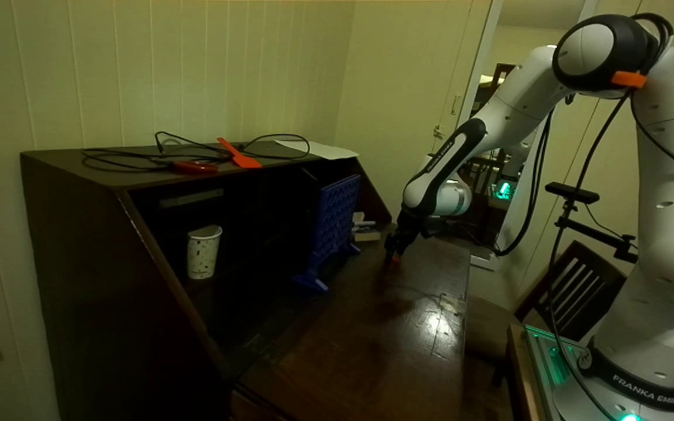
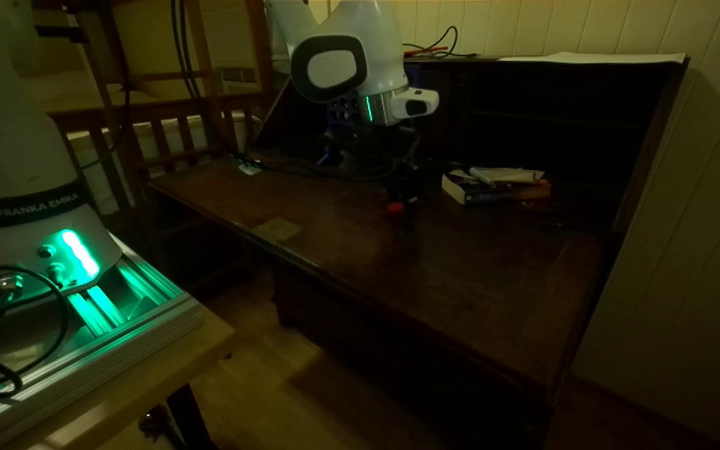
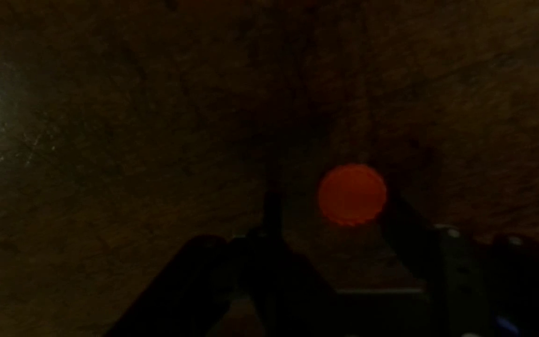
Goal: Put the orange chip in the blue gameboard.
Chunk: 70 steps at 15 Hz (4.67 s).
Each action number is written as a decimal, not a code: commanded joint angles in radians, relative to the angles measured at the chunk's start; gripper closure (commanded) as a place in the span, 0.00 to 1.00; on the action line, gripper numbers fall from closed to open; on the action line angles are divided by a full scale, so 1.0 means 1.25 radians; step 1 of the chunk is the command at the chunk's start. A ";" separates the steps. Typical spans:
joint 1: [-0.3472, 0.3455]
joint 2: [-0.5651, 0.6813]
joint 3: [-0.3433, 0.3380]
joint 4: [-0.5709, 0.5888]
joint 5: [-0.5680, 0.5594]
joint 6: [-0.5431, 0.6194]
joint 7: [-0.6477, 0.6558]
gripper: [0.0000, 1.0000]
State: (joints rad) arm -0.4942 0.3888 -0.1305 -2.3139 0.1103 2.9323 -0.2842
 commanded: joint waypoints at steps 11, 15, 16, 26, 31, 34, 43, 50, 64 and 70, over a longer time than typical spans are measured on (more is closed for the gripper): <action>-0.039 -0.068 0.040 -0.035 0.037 -0.010 -0.047 0.91; -0.128 -0.140 0.147 -0.066 0.147 0.007 -0.144 0.91; -0.160 -0.160 0.190 -0.072 0.202 0.011 -0.186 0.91; -0.324 -0.327 0.488 -0.043 0.842 -0.066 -0.708 0.91; -0.308 -0.380 0.485 -0.056 1.014 -0.106 -0.887 0.91; -0.299 -0.405 0.486 -0.066 1.109 -0.112 -0.979 0.91; -0.256 -0.477 0.508 -0.100 1.439 -0.095 -1.241 0.91; -0.248 -0.520 0.526 -0.127 1.608 -0.109 -1.397 0.91; -0.247 -0.492 0.541 -0.103 1.640 -0.156 -1.491 0.66; -0.248 -0.488 0.543 -0.099 1.656 -0.156 -1.507 0.91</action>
State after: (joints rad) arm -0.8036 -0.2265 0.5453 -2.4424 2.1718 2.7362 -2.1609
